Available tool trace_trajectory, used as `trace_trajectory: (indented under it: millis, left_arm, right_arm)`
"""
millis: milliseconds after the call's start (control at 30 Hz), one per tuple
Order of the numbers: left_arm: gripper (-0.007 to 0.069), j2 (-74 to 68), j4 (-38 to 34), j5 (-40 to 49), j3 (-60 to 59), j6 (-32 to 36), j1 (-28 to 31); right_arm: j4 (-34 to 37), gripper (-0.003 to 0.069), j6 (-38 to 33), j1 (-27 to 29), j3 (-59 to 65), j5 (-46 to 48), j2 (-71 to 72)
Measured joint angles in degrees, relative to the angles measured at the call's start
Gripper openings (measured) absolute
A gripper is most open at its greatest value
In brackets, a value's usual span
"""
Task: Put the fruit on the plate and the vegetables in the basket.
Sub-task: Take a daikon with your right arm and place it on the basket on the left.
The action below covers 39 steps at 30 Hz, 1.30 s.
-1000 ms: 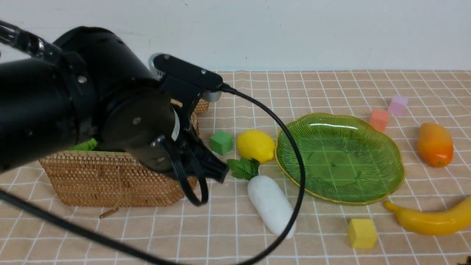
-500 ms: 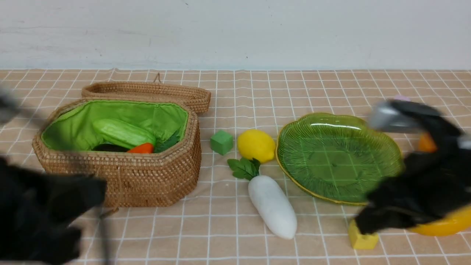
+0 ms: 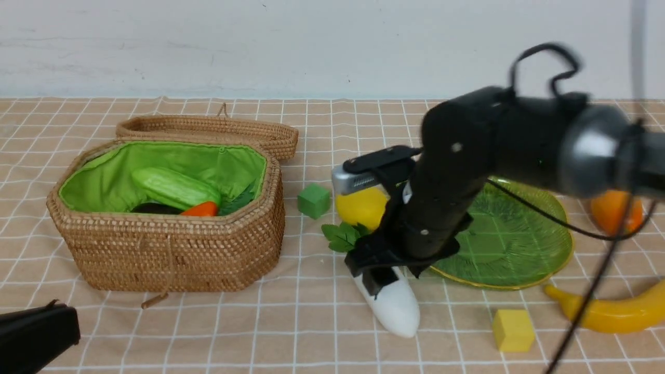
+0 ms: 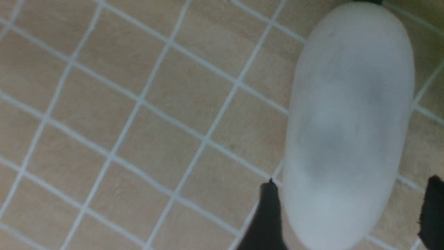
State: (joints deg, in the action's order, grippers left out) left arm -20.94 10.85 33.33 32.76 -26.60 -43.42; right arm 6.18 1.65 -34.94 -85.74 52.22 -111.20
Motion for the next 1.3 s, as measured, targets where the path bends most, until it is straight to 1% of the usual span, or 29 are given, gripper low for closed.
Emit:
trace_trajectory:
  millis: [67,133,200,267,300,367,500,567,667,767,800,867,967,1000,1033,1133,1300]
  left_arm:
    - [-0.0013,0.06,0.0,0.0,-0.11,0.0,0.0]
    - [-0.0013,0.16,0.0,0.0,-0.11,0.0,0.0]
    - [-0.0013,0.13,0.0,0.0,-0.16,0.0,0.0]
    - [-0.0013,0.13,-0.01,0.0,-0.16,0.06,0.0]
    - [-0.0013,0.13,0.0,0.0,-0.16,0.06,0.0]
    - [-0.0013,0.13,0.98,0.44,-0.16,0.06,0.0]
    - [-0.0013,0.13,3.04,3.41,-0.16,-0.3,0.0]
    - [-0.0013,0.13,3.51,4.63,-0.16,-0.83,0.0]
    - [-0.0013,0.13,3.82,5.62,-0.16,-1.18,0.0]
    - [-0.0013,0.13,3.86,5.62,-0.16,-1.2,0.0]
    - [-0.0013,0.13,3.86,5.62,-0.16,-1.35,0.0]
    - [-0.0013,0.13,3.88,5.62,-0.16,-1.57,0.0]
    - [-0.0013,0.13,3.88,5.69,-0.16,-1.8,0.0]
    - [-0.0013,0.13,3.88,5.69,-0.16,-1.81,0.0]
    - [-0.0013,0.13,3.88,5.81,-0.16,-1.81,0.0]
    - [-0.0013,0.13,3.88,6.4,-0.16,-1.86,0.0]
    - [-0.0013,0.13,3.88,7.19,-0.16,-2.01,0.0]
  right_arm:
    - [-0.44,0.0664,0.06,0.26,-1.08,-1.02,-2.71]
    - [-0.63,0.0676,0.11,0.38,-2.0,-2.0,-5.38]
    - [-0.57,0.0673,0.11,0.38,-2.32,-2.26,-6.39]
    - [-0.22,0.0631,0.11,0.38,-2.61,-3.02,-8.26]
    - [-0.17,0.0631,0.11,0.38,-2.58,-3.01,-8.41]
    - [-0.47,0.0537,0.11,0.38,-2.86,-3.24,-9.46]
    - [-0.36,0.0539,0.11,0.38,-3.12,-2.64,-9.43]
    - [0.07,0.0539,0.11,0.18,-3.12,-0.71,-8.44]
    - [1.26,0.0539,0.22,-1.2,-5.53,4.33,-2.52]
    - [2.45,0.0539,-1.3,-2.42,-10.37,3.68,1.6]
    - [3.08,0.0539,-2.42,-2.85,-11.95,3.1,2.61]
    - [6.24,0.0539,-9.93,-4.15,-19.01,-0.11,3.27]
    - [11.92,0.0539,-19.96,-5.6,-27.97,-1.61,0.05]
    - [12.81,0.0539,-21.44,-5.79,-29.09,-1.61,-0.66]
    - [15.43,0.0539,-26.28,-6.45,-32.78,-1.87,-3.62]
    - [19.51,0.0539,-34.71,-7.32,-39.68,-3.06,-11.32]
    - [20.29,0.0539,-41.37,-7.44,-45.13,-5.0,-20.56]
